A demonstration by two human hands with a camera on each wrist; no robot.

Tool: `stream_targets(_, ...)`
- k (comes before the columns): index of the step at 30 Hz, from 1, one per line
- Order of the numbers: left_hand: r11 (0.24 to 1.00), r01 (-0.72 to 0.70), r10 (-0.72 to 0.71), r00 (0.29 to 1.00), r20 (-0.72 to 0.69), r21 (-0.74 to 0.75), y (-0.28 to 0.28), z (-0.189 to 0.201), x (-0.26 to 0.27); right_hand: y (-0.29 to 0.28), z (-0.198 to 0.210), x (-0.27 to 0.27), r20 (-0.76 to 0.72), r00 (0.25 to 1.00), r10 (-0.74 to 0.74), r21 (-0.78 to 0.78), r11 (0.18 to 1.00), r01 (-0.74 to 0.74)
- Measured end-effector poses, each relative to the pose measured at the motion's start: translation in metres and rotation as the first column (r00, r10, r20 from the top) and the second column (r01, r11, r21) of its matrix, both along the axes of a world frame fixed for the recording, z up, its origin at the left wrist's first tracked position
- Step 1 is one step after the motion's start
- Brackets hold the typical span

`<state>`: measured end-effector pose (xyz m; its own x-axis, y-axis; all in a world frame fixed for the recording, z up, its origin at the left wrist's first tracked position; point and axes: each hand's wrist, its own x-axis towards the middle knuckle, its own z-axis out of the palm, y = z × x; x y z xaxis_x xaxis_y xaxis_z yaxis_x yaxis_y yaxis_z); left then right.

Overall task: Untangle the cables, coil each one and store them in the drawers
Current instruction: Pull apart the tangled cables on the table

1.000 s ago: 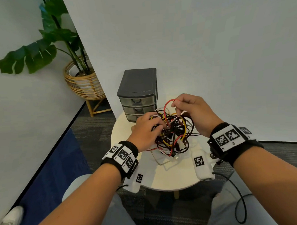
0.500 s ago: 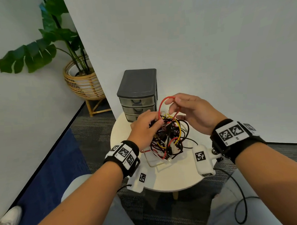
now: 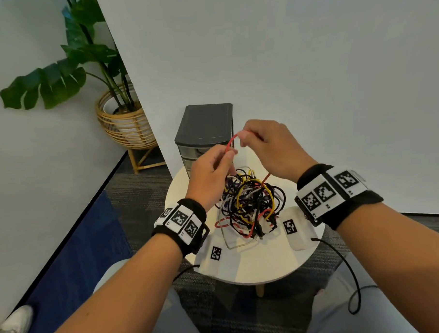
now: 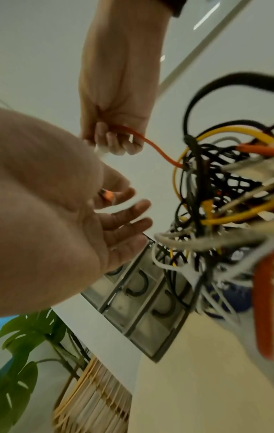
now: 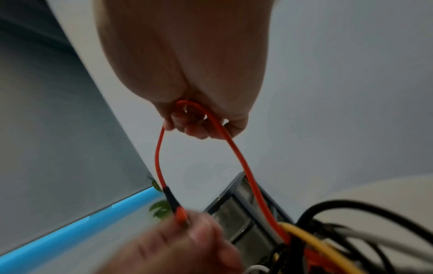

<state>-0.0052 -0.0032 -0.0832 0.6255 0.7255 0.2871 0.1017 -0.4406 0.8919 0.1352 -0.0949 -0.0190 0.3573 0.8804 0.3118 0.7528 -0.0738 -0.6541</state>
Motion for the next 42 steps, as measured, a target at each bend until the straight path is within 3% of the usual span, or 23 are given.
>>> stream_targets(2,0.997,0.065,-0.069,0.990,-0.126,-0.029,0.001,-0.010,-0.004,-0.001,0.001,0.003,-0.192,0.981,-0.024,0.105,0.993,0.044)
stream_targets(5,0.987,0.150,-0.161,0.934,-0.318,-0.060,-0.002,-0.027,-0.009,-0.003,0.004,0.007,-0.447,0.894,-0.038,0.181,0.975,0.132)
stream_targets(7,0.988,0.119,-0.145,0.943,-0.300,-0.103,-0.005,-0.028,-0.012,-0.005,0.008,0.009,-0.431,0.899,-0.081,0.146,0.977,0.158)
stream_targets(9,0.992,0.094,-0.112,0.963,-0.247,-0.087,-0.006,-0.021,-0.010,-0.004,0.011,0.013,-0.293,0.948,-0.124,0.082,0.985,0.154)
stream_targets(11,0.988,0.145,-0.153,0.954,-0.257,-0.050,-0.009,-0.010,-0.004,-0.002,0.012,0.012,-0.250,0.963,-0.098,0.036,0.993,0.110)
stream_targets(14,0.975,0.221,-0.221,0.929,-0.298,-0.033,-0.017,0.003,0.010,0.000,0.016,0.006,-0.346,0.937,0.040,0.051,0.998,-0.024)
stream_targets(17,0.985,0.168,-0.172,0.962,-0.212,-0.037,-0.020,0.007,0.015,-0.005,0.020,0.002,-0.431,0.881,0.194,0.055,0.980,-0.189)
stream_targets(20,0.987,0.131,-0.143,0.980,-0.140,-0.094,-0.018,0.008,0.007,-0.014,0.016,0.008,-0.513,0.832,0.212,-0.004,0.969,-0.249)
stream_targets(22,0.988,0.110,-0.124,0.984,-0.129,-0.112,-0.014,0.009,-0.001,-0.020,0.007,0.019,-0.420,0.900,0.117,-0.107,0.978,-0.177)
stream_targets(24,0.996,0.054,-0.067,0.975,-0.213,-0.067,-0.008,0.003,-0.009,-0.029,-0.006,0.030,-0.277,0.959,0.062,-0.302,0.942,-0.148)
stream_targets(26,0.999,0.009,-0.024,0.946,-0.322,-0.047,-0.002,-0.004,-0.016,-0.037,-0.021,0.033,-0.199,0.978,0.066,-0.488,0.859,-0.157)
stream_targets(28,0.999,-0.016,-0.006,0.902,-0.432,-0.048,0.002,-0.011,-0.019,-0.042,-0.037,0.031,-0.152,0.988,0.019,-0.521,0.848,-0.096)
stream_targets(30,0.999,-0.032,0.008,0.840,-0.542,-0.036,0.005,-0.017,-0.021,-0.043,-0.048,0.030,-0.156,0.986,-0.053,-0.483,0.875,-0.029)
stream_targets(32,0.999,-0.030,0.029,0.767,-0.641,0.009,0.008,-0.022,-0.022,-0.043,-0.054,0.028,-0.198,0.979,-0.044,-0.493,0.868,-0.061)
stream_targets(34,0.986,-0.015,0.139,0.639,-0.756,0.168,0.012,-0.023,-0.023,-0.042,-0.058,0.025,-0.170,0.985,0.028,-0.538,0.835,-0.117)
stream_targets(36,0.918,0.018,0.325,0.539,-0.777,0.396,0.015,-0.020,-0.023,-0.039,-0.060,0.025,-0.124,0.989,0.077,-0.555,0.821,-0.134)
stream_targets(38,0.861,0.098,0.347,0.606,-0.716,0.500,0.016,-0.017,-0.023,-0.035,-0.058,0.027,-0.108,0.989,0.101,-0.568,0.810,-0.144)
stream_targets(40,0.836,0.286,0.160,0.689,-0.707,0.468,0.015,-0.019,-0.021,-0.033,-0.056,0.027,-0.098,0.988,0.121,-0.587,0.794,-0.156)
stream_targets(42,0.807,0.446,-0.004,0.658,-0.753,0.386,0.013,-0.024,-0.018,-0.031,-0.054,0.026,-0.094,0.986,0.138,-0.593,0.788,-0.167)
